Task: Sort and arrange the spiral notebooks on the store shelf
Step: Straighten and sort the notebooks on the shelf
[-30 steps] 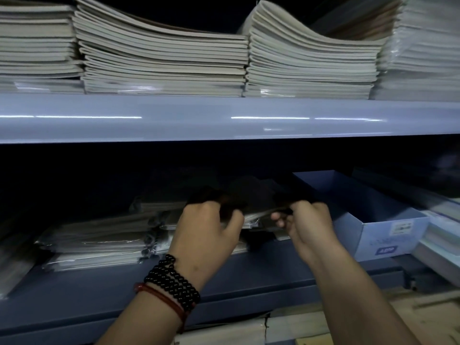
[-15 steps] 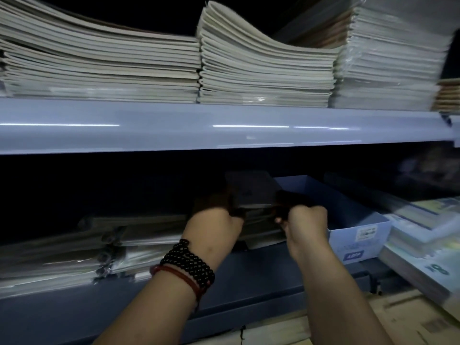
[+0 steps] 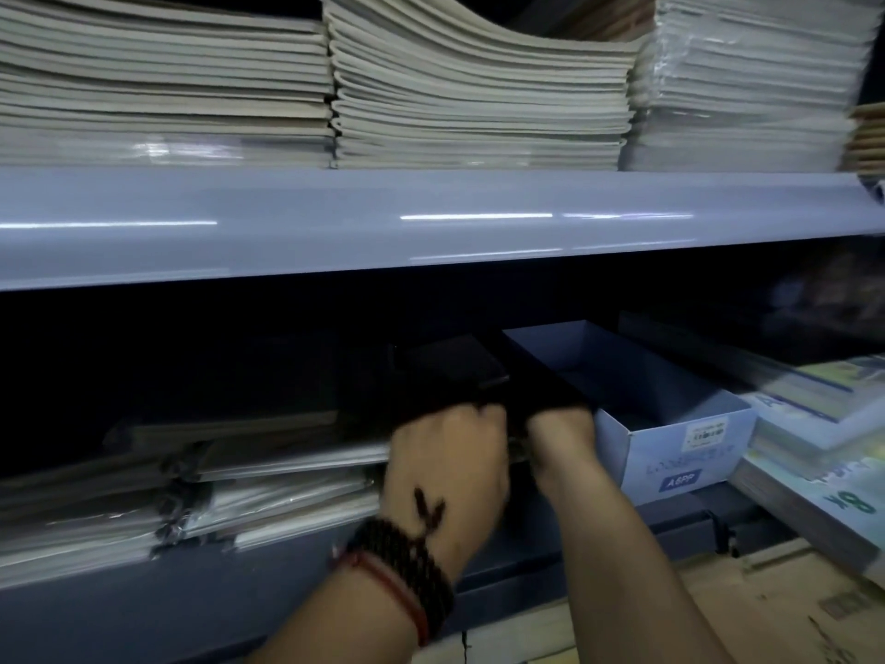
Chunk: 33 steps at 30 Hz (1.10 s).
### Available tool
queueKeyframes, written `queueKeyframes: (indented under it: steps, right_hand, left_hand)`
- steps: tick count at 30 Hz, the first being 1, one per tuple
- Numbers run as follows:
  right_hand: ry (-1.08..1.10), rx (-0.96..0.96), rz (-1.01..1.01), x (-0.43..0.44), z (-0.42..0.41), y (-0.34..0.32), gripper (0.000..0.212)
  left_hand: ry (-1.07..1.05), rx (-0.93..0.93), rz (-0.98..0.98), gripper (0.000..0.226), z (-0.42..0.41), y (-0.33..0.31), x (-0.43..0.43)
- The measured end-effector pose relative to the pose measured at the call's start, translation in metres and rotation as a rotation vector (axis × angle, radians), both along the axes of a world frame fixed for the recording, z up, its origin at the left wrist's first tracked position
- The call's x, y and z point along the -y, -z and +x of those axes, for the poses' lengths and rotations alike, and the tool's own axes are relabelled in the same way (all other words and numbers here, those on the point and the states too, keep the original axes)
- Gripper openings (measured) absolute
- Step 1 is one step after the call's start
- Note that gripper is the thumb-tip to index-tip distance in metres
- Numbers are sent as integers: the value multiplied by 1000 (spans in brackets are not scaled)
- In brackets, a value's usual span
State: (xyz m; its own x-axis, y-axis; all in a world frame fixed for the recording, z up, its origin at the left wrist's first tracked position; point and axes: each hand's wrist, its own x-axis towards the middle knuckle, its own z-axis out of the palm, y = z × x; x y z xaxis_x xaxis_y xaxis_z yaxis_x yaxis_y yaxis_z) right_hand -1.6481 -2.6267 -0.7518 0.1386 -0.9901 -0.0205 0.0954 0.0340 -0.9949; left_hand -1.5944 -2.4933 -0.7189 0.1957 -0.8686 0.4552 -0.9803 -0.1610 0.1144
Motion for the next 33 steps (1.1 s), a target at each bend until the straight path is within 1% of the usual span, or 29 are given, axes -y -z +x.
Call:
queueKeyframes:
  steps: [2, 3, 4, 5, 7, 8, 10, 13, 14, 16, 18, 21, 22, 23, 24, 26, 27, 28, 29, 31, 33]
  right_hand:
    - [-29, -111, -44, 3, -2, 2, 18]
    - [-25, -170, -67, 4, -3, 3, 21]
    - [-4, -190, -89, 3, -4, 4, 20]
    - [23, -193, -112, 1, -4, 5, 16]
    - [84, -186, -162, -5, -6, 6, 12]
    - [111, -193, -182, -9, -7, 7, 16]
    - [151, -244, -216, -17, -12, 8, 28]
    - [144, -362, -306, -25, -18, 11, 32]
    - [135, -397, -339, -26, -19, 13, 33]
    - [118, -453, -372, -24, -17, 18, 35]
    - [99, -506, -363, -21, -16, 24, 33]
    - [102, -532, -316, -18, -14, 32, 14]
    - [110, -532, -308, -19, -13, 34, 11]
    - [114, -538, -306, -18, -13, 35, 10]
    - [114, -552, -313, -18, -12, 36, 10]
    - [122, -591, -346, -18, -11, 36, 5]
    - [135, -608, -362, -19, -10, 36, 6]
    - [153, -624, -372, -20, -9, 36, 9]
    - [175, -641, -377, -22, -8, 36, 12]
    - [204, -690, -383, -28, -4, 35, 16]
    - [189, -726, -376, -31, 0, 34, 19]
  left_hand:
    - [64, -91, -43, 13, -12, 19, -8]
    - [33, -194, 28, 12, -14, 31, -9]
    - [-13, -261, 80, 16, -11, 46, -8]
    - [-73, -282, 115, 22, -8, 56, -8]
    - [-182, -327, 110, 27, 0, 65, -4]
    - [-208, -369, 83, 23, 0, 66, -1]
    - [-227, -544, -1, 18, -2, 59, 7]
    - [-265, -853, -124, 31, 1, 54, 23]
    - [-298, -942, -130, 33, 3, 50, 27]
    - [-362, -1058, -82, 28, 7, 42, 33]
    - [-393, -1019, 38, 32, 10, 36, 42]
    - [-449, -854, 121, 38, 8, 35, 47]
    - [-458, -814, 134, 38, 9, 37, 48]
    - [-475, -815, 129, 38, 11, 38, 50]
    - [-495, -855, 119, 37, 12, 39, 51]
    - [-499, -1001, 72, 36, 12, 42, 50]
    - [-496, -1108, 30, 36, 12, 42, 49]
    - [-477, -1180, -31, 37, 13, 43, 50]
    - [-462, -1231, -48, 40, 14, 44, 52]
    - [-480, -1239, -29, 40, 16, 45, 56]
    - [-494, -1249, -29, 31, 17, 43, 57]
